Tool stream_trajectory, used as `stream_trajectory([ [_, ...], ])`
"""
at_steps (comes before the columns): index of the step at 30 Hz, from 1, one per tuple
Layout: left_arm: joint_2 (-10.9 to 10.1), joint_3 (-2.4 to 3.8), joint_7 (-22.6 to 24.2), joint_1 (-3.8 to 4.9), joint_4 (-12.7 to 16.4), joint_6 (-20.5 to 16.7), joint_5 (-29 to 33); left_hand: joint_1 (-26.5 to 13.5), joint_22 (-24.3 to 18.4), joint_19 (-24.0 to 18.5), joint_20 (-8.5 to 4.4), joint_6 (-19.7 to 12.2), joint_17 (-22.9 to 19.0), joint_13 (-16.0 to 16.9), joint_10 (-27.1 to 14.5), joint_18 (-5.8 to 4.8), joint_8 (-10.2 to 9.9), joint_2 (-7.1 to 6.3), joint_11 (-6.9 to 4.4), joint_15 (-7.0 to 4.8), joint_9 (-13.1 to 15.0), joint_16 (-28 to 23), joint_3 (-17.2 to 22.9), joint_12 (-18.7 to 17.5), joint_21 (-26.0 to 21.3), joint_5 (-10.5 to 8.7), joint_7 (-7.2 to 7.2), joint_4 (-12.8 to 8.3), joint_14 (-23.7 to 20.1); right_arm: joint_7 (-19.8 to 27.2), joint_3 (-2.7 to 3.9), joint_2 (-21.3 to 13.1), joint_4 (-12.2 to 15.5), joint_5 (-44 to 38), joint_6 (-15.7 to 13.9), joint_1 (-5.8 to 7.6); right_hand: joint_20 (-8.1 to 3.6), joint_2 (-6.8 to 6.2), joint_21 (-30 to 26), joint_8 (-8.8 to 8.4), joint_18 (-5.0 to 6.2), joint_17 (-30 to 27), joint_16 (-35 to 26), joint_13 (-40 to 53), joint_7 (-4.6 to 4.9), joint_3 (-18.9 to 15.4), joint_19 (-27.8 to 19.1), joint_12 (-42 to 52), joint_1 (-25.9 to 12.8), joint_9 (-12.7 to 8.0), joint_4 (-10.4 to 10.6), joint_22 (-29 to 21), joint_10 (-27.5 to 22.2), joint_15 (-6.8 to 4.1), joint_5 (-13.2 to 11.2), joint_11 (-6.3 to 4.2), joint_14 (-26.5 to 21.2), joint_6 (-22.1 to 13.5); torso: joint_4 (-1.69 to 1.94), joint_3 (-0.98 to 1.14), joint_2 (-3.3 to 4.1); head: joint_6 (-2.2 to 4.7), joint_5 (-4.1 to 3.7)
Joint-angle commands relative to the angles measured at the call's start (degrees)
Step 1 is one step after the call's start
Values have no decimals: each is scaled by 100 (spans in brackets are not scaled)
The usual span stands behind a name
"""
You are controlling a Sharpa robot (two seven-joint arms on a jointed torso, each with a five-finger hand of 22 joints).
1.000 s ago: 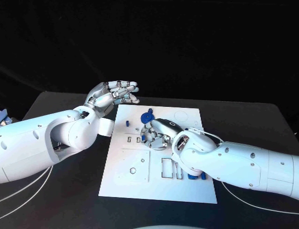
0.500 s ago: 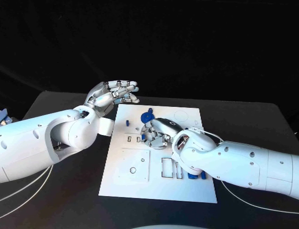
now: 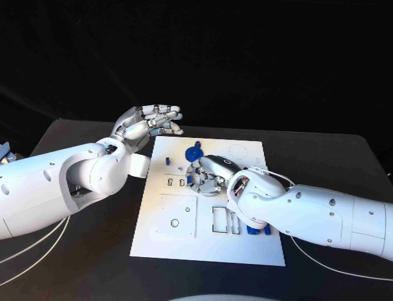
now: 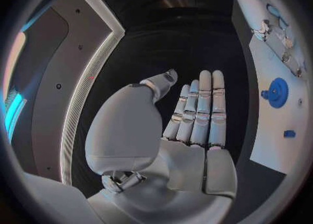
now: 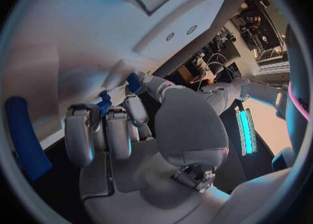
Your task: Assemble the parts on the task board
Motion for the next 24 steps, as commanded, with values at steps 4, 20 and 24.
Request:
stream_trajectory([
  [4, 10, 2, 28, 3, 1, 109, 8, -38, 6, -41, -1, -30, 6, 8, -38, 2, -21, 29, -12, -2, 6, 31, 8, -5, 20, 21, 119, -28, -26, -4, -6, -9, -3, -38, 100, -13, 42, -116, -36, -66, -51, 846, -16, -26, 40, -23, 66, -42, -4, -34, 27, 857, -54, 71, -31, 23, 457, -90, 1, 0, 1, 5, -5],
  [20, 6, 1, 13, 3, 0, 103, 8, -41, 11, -52, 1, -30, 8, 8, -41, 2, -25, 32, -11, -1, 9, 35, 9, -6, 30, 21, 121, -35, -32, 11, -6, -2, 1, -66, -37, -14, 84, -192, -44, -159, -50, 839, -20, -27, 82, -118, 66, -41, -59, -94, 89, 860, -71, 112, -199, 65, 454, -181, -2, -5, 0, 9, -17],
  [24, 5, 1, 10, 3, 1, 101, 8, -41, 11, -52, 1, -30, 8, 8, -41, 2, -25, 32, -11, -1, 9, 35, 9, -6, 30, 21, 121, -35, -32, 9, -6, -1, 1, -67, -41, -14, 96, -222, -65, -199, -43, 821, -28, -52, 97, -160, 50, -63, -70, -118, 111, 843, -101, 124, -269, 79, 449, -223, 4, -7, -1, 8, -19],
])
